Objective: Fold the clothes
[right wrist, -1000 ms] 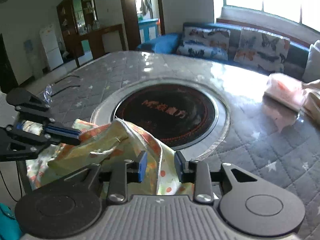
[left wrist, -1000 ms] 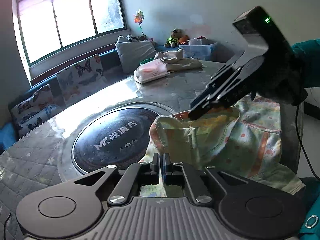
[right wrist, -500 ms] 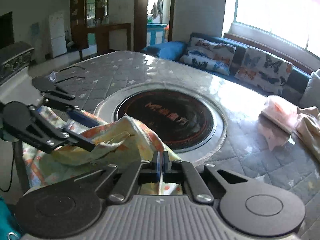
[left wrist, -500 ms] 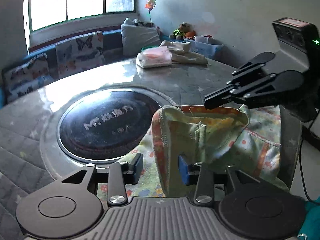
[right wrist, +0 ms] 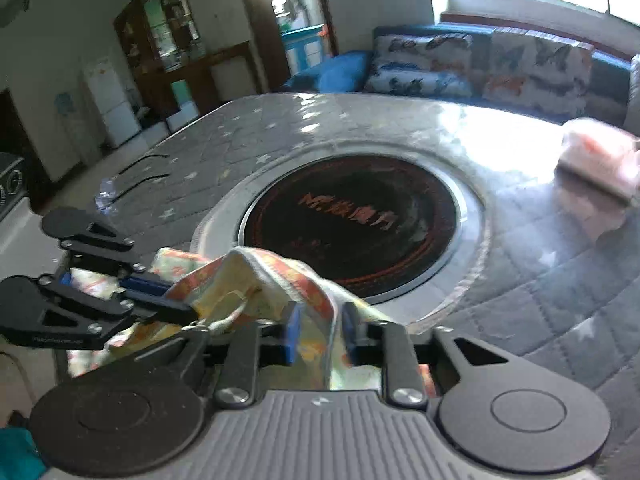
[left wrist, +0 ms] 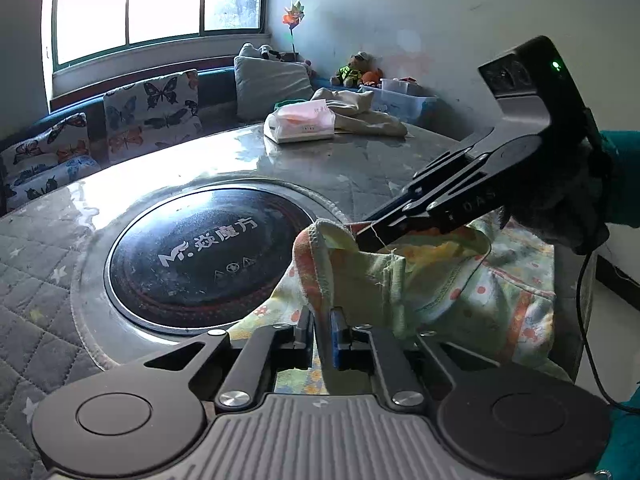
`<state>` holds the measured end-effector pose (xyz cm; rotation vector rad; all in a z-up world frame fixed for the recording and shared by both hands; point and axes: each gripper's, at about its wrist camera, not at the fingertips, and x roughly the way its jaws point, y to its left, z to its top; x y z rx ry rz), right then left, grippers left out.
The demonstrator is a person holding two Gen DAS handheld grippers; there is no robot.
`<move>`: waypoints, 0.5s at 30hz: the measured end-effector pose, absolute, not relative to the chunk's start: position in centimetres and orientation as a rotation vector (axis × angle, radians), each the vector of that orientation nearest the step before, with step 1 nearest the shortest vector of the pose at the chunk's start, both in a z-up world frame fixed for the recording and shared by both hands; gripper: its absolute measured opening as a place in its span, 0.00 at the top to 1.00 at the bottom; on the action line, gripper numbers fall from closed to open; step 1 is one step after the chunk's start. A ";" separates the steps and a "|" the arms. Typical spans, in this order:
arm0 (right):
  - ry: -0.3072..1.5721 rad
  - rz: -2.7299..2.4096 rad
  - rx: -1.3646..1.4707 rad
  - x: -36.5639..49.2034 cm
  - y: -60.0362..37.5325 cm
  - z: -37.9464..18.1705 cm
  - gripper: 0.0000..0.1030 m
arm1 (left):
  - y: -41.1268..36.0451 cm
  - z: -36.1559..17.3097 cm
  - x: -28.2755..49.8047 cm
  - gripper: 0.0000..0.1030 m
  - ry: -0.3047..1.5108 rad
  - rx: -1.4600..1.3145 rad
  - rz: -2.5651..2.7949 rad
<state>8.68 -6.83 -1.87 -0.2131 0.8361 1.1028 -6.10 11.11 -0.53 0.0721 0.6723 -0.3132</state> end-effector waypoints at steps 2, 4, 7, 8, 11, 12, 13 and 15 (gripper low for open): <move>0.834 1.112 -0.209 8.5 -7.0 -1.9 0.96 | 11.1 -0.5 -6.1 0.92 0.672 0.085 -0.307; 0.798 1.107 -0.232 7.8 -7.2 -1.6 0.99 | 10.9 -0.4 -6.1 0.93 0.670 0.113 -0.289; 0.720 1.100 -0.281 6.4 -7.7 -0.7 0.99 | 10.6 -0.2 -6.3 0.94 0.665 0.168 -0.247; 0.687 1.095 -0.306 5.9 -7.8 -0.3 0.99 | 10.4 -0.2 -6.4 0.95 0.661 0.188 -0.232; 0.561 1.059 -0.414 3.9 -8.3 0.8 0.99 | 9.8 0.2 -6.9 0.97 0.639 0.267 -0.172; 0.528 1.056 -0.443 3.3 -8.5 1.0 0.99 | 9.5 0.3 -7.2 0.97 0.628 0.292 -0.159; 0.499 1.049 -0.467 2.8 -8.7 1.2 0.99 | 9.2 0.4 -7.5 0.97 0.615 0.314 -0.149; 0.445 1.033 -0.514 1.7 -9.1 1.3 0.99 | 8.5 0.6 -8.2 0.97 0.585 0.364 -0.136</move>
